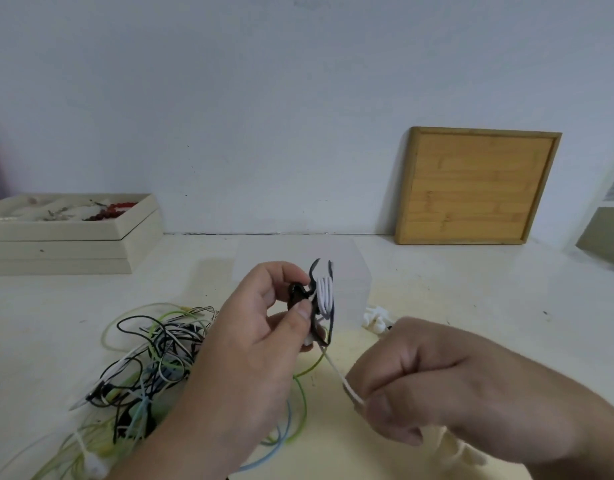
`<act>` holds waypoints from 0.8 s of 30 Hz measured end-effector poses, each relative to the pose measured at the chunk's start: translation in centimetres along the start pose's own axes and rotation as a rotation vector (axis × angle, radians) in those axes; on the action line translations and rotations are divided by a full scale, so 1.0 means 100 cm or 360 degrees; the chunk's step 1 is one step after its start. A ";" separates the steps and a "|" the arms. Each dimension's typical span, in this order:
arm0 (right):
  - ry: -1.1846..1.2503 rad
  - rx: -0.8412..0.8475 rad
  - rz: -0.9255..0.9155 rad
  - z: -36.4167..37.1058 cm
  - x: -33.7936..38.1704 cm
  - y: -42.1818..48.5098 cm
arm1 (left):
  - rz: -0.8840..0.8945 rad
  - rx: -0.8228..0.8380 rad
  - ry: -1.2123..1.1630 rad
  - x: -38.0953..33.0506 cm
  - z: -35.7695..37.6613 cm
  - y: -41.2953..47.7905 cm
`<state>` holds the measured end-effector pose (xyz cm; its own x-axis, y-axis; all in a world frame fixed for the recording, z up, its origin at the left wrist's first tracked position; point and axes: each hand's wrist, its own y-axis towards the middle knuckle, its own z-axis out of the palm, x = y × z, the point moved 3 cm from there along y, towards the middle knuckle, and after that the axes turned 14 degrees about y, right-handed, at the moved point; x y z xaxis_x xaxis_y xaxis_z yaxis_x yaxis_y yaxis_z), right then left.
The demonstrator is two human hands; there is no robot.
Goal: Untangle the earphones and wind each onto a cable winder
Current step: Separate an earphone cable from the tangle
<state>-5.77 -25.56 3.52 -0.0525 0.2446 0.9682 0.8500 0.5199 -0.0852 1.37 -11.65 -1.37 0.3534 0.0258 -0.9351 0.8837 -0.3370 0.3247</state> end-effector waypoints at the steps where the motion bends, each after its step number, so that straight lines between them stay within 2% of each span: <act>1: 0.0047 -0.0051 -0.0058 -0.002 0.000 0.000 | 0.0059 0.0012 0.0073 -0.001 0.000 -0.001; 8: 0.0144 -0.0832 -0.0419 -0.023 -0.015 0.001 | 0.0206 0.0133 0.0256 -0.009 0.000 -0.006; 15: 0.0217 -0.0987 -0.0539 -0.021 -0.014 0.007 | 0.0204 0.0138 0.0341 -0.012 0.000 -0.008; 20: 0.0742 -0.1151 -0.0555 -0.023 -0.014 0.006 | 0.0153 0.0226 0.0392 -0.015 -0.002 -0.007; 24: 0.0837 -0.1245 -0.0547 -0.026 -0.016 0.004 | 0.0166 0.0324 0.0479 -0.011 -0.003 -0.006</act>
<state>-3.98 -27.85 2.57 -0.2825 -0.3087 0.9082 0.9478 -0.2361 0.2146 0.52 -11.21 -0.47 0.5395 0.2468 -0.8050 0.7699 -0.5317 0.3529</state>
